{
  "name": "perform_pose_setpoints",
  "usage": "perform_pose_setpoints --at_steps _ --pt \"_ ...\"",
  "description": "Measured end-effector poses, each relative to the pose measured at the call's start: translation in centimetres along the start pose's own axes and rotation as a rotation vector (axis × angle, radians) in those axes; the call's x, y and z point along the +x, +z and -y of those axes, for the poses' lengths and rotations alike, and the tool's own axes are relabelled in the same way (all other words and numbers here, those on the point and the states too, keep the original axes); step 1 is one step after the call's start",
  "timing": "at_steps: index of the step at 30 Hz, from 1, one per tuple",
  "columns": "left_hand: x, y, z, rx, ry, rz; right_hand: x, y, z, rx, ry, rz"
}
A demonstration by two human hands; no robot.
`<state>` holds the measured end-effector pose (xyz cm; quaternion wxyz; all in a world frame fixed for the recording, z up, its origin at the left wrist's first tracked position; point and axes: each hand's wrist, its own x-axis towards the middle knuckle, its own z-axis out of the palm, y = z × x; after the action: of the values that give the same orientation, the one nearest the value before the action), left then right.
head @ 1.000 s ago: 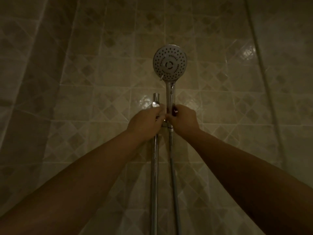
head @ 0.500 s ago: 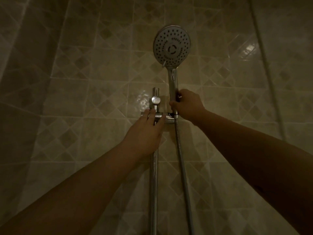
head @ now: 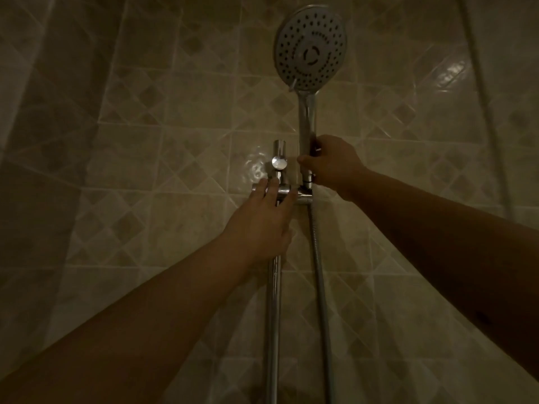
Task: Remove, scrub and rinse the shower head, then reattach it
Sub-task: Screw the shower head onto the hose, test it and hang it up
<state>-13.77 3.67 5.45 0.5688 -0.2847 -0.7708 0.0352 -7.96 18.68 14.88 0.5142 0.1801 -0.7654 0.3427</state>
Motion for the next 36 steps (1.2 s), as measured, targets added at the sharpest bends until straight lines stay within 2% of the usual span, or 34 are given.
perform_pose_setpoints --at_steps 7,22,30,32,34,36 --pt "-0.2 -0.4 -0.2 -0.051 -0.006 0.014 -0.9 1.4 -1.4 -0.163 -0.004 -0.056" --pt "-0.3 -1.1 0.0 -0.086 -0.017 0.081 -1.8 1.9 -2.6 -0.143 0.022 -0.061" --pt "-0.7 -2.6 0.4 -0.143 -0.013 0.208 -2.7 2.3 -3.0 -0.257 0.061 -0.121" --pt "-1.1 -3.1 0.5 -0.127 -0.008 0.247 -3.5 2.0 -3.6 -0.315 0.097 -0.067" --pt "-1.8 -3.5 0.6 -0.154 0.008 0.329 -5.2 1.7 -4.8 -0.402 0.179 0.106" --pt "-3.3 -4.0 0.5 -0.285 0.010 0.401 -7.6 1.0 -5.6 -0.469 0.237 0.252"
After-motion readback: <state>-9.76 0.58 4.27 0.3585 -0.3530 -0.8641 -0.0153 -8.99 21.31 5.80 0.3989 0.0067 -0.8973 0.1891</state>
